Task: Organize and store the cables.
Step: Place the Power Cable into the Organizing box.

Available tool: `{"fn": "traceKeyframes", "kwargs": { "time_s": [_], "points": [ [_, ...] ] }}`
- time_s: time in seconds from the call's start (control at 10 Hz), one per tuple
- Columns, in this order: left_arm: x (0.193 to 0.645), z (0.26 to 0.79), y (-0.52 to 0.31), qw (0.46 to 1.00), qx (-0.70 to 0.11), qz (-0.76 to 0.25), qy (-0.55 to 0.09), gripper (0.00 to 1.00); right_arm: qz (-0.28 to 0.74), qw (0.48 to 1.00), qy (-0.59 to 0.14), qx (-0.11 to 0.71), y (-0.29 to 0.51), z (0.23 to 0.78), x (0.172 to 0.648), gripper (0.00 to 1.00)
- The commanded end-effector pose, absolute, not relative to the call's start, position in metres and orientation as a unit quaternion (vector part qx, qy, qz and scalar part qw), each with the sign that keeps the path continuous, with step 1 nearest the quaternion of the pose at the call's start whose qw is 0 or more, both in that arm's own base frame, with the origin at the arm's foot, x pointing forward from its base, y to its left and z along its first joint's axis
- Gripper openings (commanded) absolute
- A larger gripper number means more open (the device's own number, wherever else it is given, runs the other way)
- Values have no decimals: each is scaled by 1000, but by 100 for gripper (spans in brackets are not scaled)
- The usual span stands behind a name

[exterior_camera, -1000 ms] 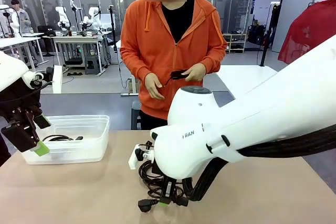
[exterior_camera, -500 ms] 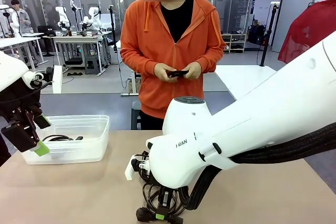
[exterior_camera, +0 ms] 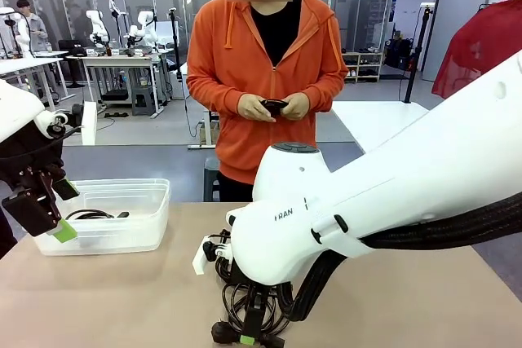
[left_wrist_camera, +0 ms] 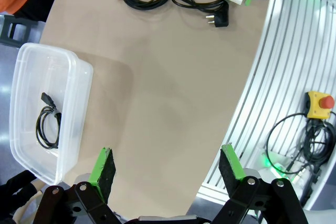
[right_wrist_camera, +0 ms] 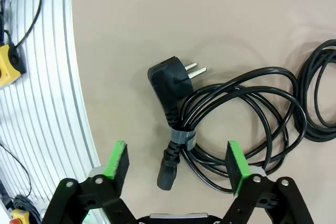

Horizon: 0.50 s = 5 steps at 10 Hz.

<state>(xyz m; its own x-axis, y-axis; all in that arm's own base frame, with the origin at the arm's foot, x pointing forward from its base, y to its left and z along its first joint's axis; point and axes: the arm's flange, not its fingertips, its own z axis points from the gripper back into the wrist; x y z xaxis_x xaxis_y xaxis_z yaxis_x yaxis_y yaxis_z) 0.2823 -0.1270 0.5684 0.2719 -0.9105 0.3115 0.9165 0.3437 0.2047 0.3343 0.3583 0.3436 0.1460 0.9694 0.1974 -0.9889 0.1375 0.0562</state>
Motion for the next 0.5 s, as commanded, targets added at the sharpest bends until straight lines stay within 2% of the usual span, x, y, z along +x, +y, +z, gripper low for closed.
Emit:
{"fn": "traceKeyframes", "kwargs": {
  "time_s": [0.0, 0.2, 0.4],
  "points": [
    [282, 568, -128, 797, -8, -574, -189, 100, 650, 752, -59, 88, 349, 373, 334, 100],
    [282, 568, -128, 797, -8, -574, -189, 100, 656, 749, -52, 78, 332, 399, 334, 100],
    [282, 568, -128, 797, -8, -574, -189, 100, 648, 752, -84, 91, 301, 438, 330, 100]
  ]
}}
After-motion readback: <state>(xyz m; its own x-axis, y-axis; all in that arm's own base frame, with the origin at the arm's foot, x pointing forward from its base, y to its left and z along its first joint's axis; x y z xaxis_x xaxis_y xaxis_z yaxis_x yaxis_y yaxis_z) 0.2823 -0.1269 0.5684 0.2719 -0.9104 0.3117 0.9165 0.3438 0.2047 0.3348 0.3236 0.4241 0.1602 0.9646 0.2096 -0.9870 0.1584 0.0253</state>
